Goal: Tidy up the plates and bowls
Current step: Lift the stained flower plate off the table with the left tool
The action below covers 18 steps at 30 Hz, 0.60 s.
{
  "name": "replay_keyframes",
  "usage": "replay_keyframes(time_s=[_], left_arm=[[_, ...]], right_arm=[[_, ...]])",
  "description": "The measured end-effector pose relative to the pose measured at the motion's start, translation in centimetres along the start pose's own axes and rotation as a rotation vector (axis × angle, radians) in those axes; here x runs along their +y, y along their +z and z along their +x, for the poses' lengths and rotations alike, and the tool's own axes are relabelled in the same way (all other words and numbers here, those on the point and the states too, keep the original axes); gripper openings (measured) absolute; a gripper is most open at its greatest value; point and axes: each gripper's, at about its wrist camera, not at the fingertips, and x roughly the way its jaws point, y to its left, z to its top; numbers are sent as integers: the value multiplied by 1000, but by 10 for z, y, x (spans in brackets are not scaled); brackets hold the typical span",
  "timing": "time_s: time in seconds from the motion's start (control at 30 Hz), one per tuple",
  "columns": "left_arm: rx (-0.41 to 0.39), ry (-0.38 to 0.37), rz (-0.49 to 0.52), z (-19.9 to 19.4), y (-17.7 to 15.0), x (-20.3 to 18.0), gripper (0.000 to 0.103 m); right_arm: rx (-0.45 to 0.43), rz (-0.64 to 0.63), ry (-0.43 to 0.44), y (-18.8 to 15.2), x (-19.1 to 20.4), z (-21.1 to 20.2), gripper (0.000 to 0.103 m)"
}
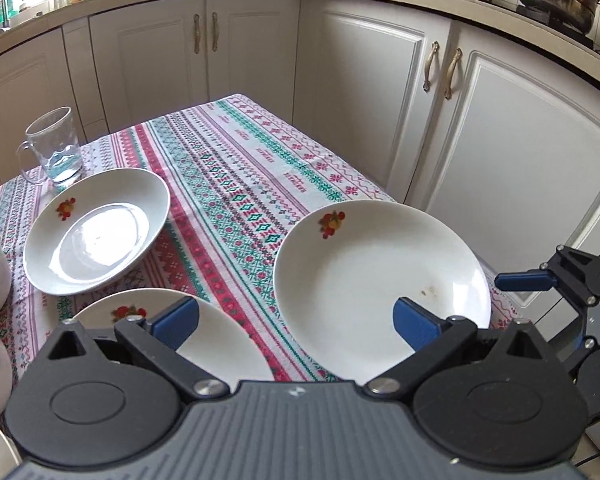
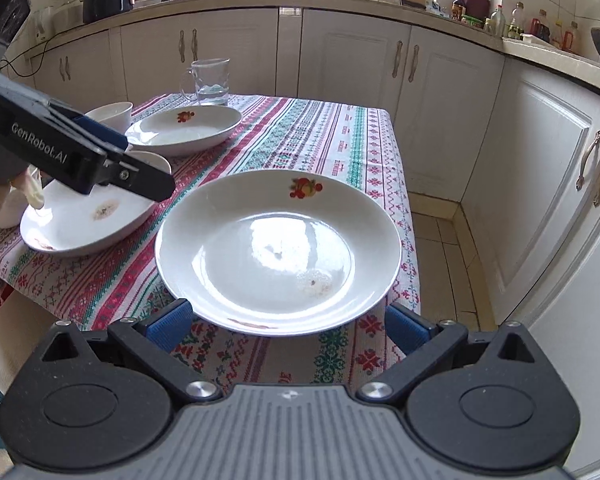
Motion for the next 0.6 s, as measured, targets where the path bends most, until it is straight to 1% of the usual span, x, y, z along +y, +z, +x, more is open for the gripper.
replay_keyframes(time_s=[0.17, 0.3, 0.43, 0.6], left_arm=[[19, -13, 52, 19, 11, -7, 102], [47, -19, 78, 35, 18, -11, 102], [62, -29, 95, 46, 22, -13, 102], [78, -35, 114, 56, 27, -13, 102]], right_arm=[[36, 3, 33, -8, -10, 15, 103], [42, 13, 48, -10, -16, 26, 103], [45, -32, 49, -5, -17, 34, 103], [52, -50, 75, -3, -18, 37, 103]])
